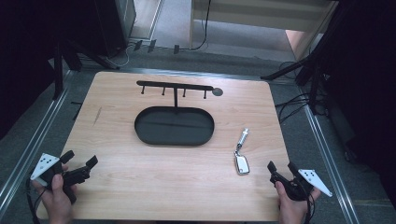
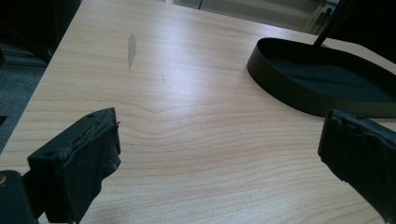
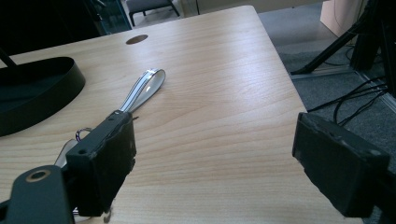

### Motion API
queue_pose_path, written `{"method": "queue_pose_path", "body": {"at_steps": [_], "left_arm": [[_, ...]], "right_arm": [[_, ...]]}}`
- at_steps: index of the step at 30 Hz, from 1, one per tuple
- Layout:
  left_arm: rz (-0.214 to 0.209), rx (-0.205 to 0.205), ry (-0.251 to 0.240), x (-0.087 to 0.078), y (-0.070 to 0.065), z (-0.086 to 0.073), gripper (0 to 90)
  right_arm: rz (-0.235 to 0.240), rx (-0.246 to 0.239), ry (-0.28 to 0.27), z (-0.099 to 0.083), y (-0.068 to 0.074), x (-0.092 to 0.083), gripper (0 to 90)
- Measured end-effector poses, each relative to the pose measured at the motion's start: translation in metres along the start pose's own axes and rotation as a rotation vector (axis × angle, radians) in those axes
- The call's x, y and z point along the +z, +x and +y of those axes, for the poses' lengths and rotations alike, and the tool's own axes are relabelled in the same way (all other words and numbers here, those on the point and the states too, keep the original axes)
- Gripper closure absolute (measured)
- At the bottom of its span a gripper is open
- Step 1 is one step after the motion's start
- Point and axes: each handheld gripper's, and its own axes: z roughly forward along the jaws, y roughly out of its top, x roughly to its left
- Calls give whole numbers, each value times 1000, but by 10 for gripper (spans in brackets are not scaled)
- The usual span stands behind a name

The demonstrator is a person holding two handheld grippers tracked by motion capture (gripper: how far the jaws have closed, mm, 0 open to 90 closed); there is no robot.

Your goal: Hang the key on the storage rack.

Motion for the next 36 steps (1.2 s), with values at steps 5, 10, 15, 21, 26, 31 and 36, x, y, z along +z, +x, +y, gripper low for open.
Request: {"method": "queue_pose_path", "body": {"at_steps": [5, 10, 15, 21, 26, 31, 36], "left_arm": [[-1, 1, 0, 0, 0, 0, 0], [-4, 0, 0, 0, 0, 0, 0], [-4, -2, 0, 0, 0, 0, 0], [-10, -1, 2, 0, 1, 0, 0], [-11, -3, 5, 1, 1, 0, 0], [-13, -2, 5, 1, 1, 0, 0], [-17, -5, 7, 1, 1, 1, 0]], "right_arm": [[-49, 22, 18, 1, 0, 2, 182], [-88, 1, 77, 3, 2, 7, 246], [-115, -40, 165, 11, 4, 16, 301], [-100, -85, 306, 38, 14, 38, 331], [-88, -128, 474, 66, 31, 71, 380], [-101, -152, 553, 79, 44, 94, 409], [-92, -73, 620, 88, 59, 121, 538]]}}
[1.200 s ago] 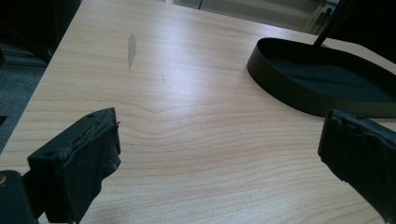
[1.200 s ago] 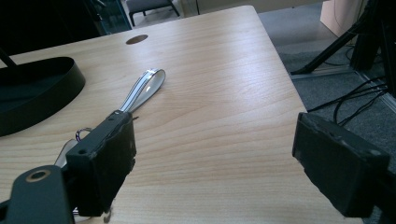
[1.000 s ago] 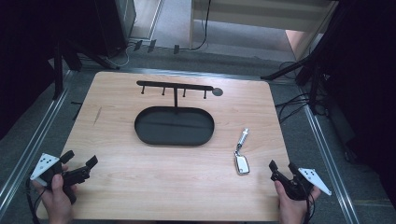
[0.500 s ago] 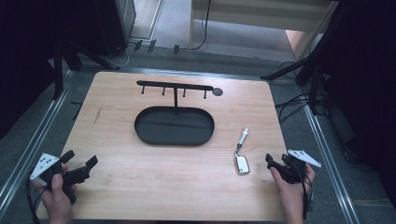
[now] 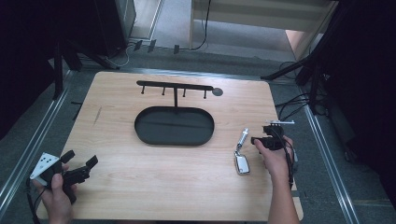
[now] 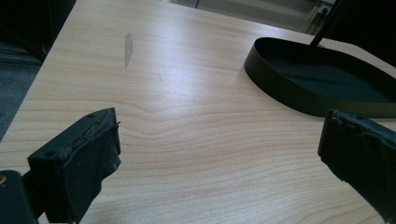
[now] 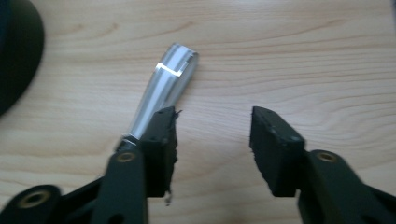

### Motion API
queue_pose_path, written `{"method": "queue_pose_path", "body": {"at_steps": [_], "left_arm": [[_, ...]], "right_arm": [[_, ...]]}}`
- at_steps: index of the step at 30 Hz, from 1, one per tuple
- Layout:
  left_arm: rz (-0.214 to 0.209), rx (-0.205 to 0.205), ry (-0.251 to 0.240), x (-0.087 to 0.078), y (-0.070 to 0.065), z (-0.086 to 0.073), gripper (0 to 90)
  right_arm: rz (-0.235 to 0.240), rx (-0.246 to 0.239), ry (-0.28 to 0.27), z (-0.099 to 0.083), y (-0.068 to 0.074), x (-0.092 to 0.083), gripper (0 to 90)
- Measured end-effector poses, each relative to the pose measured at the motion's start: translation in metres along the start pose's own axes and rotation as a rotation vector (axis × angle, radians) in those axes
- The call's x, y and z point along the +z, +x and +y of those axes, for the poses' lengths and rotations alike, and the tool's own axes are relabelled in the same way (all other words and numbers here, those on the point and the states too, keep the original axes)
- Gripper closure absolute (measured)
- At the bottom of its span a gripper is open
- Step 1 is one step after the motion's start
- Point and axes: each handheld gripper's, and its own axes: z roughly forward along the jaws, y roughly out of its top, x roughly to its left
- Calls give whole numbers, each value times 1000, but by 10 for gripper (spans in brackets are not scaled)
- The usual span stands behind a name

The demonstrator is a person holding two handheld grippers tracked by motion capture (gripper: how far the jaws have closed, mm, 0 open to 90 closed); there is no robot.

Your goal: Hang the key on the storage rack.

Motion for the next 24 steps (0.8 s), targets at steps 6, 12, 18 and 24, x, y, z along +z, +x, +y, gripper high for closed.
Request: {"method": "queue_pose_path", "body": {"at_steps": [6, 12, 18, 24], "left_arm": [[-2, -5, -4, 0, 0, 0, 0], [-1, -5, -4, 1, 0, 0, 0], [-1, -5, -2, 1, 0, 0, 0], [0, -3, 0, 1, 0, 0, 0]], "right_arm": [[108, 105, 55, 8, 6, 16, 695], [101, 117, 70, 11, 15, 27, 641], [91, 92, 86, 12, 25, 34, 745], [62, -29, 89, 17, 42, 33, 857]]}}
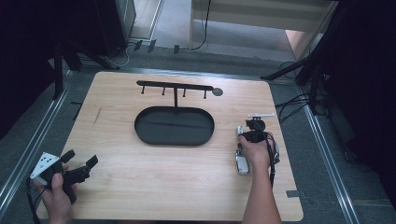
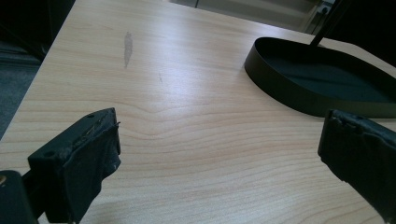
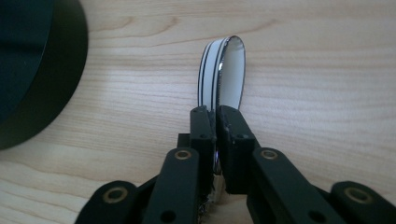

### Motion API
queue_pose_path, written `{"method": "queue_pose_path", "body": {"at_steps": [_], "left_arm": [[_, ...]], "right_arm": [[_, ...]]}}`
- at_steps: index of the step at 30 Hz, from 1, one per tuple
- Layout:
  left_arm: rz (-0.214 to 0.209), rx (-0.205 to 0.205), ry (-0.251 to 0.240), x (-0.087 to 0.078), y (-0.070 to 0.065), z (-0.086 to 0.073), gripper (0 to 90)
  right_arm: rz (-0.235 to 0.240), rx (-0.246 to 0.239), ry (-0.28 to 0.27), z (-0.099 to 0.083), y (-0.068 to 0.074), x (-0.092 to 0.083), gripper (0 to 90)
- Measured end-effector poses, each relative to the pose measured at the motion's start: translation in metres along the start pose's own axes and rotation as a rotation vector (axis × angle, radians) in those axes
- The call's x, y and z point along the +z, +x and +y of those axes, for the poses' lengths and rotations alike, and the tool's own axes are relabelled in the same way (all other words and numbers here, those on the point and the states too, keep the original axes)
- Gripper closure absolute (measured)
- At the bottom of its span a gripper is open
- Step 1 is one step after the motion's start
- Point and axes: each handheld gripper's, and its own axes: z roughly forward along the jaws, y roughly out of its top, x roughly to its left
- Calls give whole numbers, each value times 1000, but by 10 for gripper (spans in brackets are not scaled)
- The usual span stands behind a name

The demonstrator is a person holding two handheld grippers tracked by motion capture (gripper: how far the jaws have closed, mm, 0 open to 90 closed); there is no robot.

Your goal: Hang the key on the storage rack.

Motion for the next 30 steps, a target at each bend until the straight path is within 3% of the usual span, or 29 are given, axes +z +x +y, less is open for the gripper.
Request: {"method": "queue_pose_path", "body": {"at_steps": [1, 2, 3, 4, 5, 6, 11, 18, 30], "left_arm": [[-1, -1, -1, 0, 0, 0, 0], [-1, -1, -1, 0, 0, 0, 0], [-1, -1, 0, 0, 0, 0, 0], [-1, -1, -1, 0, 0, 0, 0], [-1, -1, -1, 0, 0, 0, 0], [-3, -1, -1, 0, 0, 0, 0], [-2, -3, -2, 0, 0, 0, 0], [-2, -3, 2, 0, 1, 0, 0], [-3, -6, 0, 0, 1, 0, 0]], "right_arm": [[-21, -36, 2, 1, 5, 0, 874], [-21, -36, 2, 1, 5, 0, 874], [-44, -78, 4, 2, 10, 0, 885], [-82, -160, 16, 2, 20, 2, 884], [-82, -160, 16, 2, 20, 2, 884], [-52, -194, 18, 3, 25, 2, 814], [-52, -143, -16, 7, 21, -5, 700], [-3, -155, 94, 2, 11, -3, 669], [-85, -176, 135, -3, 14, 4, 823]]}}
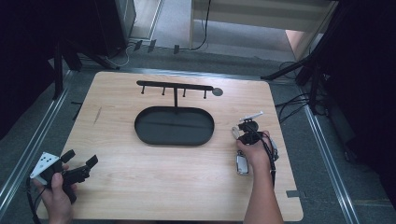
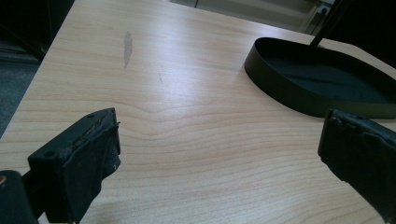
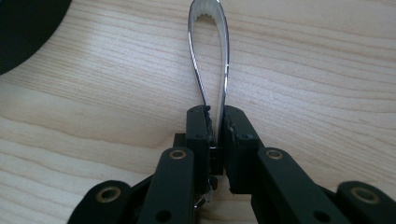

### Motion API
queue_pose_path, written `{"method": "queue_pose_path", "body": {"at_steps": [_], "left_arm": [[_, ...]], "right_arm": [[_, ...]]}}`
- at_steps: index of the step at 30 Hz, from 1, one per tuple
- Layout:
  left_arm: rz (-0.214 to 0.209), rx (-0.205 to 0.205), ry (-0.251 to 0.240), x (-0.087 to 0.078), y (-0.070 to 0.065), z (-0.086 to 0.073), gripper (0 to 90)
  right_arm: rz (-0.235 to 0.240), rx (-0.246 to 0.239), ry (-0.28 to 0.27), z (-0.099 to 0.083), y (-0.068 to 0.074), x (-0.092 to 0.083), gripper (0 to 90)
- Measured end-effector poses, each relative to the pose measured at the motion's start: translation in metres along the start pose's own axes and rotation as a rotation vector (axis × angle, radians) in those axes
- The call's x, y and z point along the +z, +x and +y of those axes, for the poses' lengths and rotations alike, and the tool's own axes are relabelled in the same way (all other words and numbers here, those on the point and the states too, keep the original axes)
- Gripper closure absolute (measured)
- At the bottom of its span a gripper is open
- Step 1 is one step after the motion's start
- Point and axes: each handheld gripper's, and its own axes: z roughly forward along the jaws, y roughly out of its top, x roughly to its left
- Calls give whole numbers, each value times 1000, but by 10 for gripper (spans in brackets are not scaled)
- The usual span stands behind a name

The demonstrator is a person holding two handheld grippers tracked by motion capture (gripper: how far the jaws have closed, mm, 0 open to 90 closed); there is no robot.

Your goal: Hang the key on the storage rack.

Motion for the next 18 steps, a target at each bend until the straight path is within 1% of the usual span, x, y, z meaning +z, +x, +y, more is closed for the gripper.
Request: {"method": "queue_pose_path", "body": {"at_steps": [3, 4, 8, 10, 11, 12, 13, 14, 16, 17, 18], "left_arm": [[0, -1, 0, 0, 0, 0, 0], [-1, 0, 1, 0, 0, 0, 0], [-1, 0, 1, 0, 0, 0, 0], [-1, 0, 1, 0, 0, 0, 0], [-1, 0, 1, 0, 0, 0, 0], [-2, 0, 1, 0, 0, 0, 0], [-2, 0, 1, 0, 0, 0, 0], [-3, 0, 0, 0, 0, 0, 0], [-1, 2, -2, 0, 0, 0, 0], [-1, 2, -2, 0, 0, 0, 0], [-1, 1, -3, 0, 1, 0, 0]], "right_arm": [[-8, 4, -11, -1, 1, 0, 830], [-13, -3, -25, -1, 1, 1, 832], [-28, 41, -140, -6, 4, -1, 835], [-48, 59, -200, -9, 6, -3, 836], [-48, 59, -200, -9, 6, -3, 836], [-83, 66, -263, -11, 8, -6, 836], [-83, 66, -263, -11, 8, -6, 836], [-112, 80, -334, -12, 10, -10, 836], [-142, 97, -400, -12, 12, -17, 837], [-142, 97, -400, -12, 12, -17, 837], [-156, 119, -473, -12, 13, -25, 837]]}}
